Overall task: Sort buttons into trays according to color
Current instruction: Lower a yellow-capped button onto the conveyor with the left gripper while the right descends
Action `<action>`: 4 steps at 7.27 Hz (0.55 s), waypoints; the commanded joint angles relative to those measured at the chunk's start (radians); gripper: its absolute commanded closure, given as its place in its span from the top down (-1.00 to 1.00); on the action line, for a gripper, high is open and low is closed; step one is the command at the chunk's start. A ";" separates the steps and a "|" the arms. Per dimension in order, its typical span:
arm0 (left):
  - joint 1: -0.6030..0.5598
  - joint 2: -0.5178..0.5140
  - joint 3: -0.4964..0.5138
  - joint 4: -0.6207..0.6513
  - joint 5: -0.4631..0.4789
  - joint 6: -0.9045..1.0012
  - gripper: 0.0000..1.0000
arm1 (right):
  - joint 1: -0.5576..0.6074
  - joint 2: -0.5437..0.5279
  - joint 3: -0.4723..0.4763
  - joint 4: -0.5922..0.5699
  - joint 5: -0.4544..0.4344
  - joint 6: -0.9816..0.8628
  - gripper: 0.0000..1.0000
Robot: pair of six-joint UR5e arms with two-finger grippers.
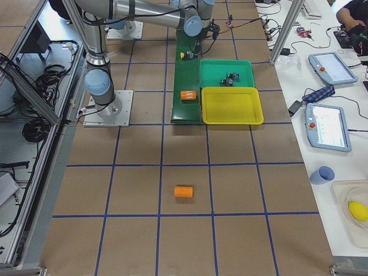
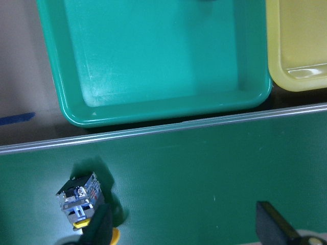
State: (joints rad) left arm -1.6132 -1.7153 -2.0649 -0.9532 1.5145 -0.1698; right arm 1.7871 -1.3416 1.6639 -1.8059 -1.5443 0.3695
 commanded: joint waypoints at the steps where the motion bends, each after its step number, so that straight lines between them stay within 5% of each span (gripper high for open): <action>1: -0.023 -0.007 0.002 0.007 -0.005 -0.010 1.00 | 0.000 -0.001 0.000 0.000 0.001 0.000 1.00; 2: -0.013 0.006 0.020 -0.005 -0.007 -0.001 1.00 | 0.002 -0.001 0.000 0.000 0.000 0.000 1.00; 4: -0.019 0.063 0.214 -0.269 -0.031 -0.001 1.00 | 0.002 0.002 0.000 0.000 0.004 0.003 1.00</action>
State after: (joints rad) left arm -1.6303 -1.6847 -1.9685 -1.0620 1.4912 -0.1713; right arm 1.7884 -1.3409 1.6643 -1.8055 -1.5422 0.3704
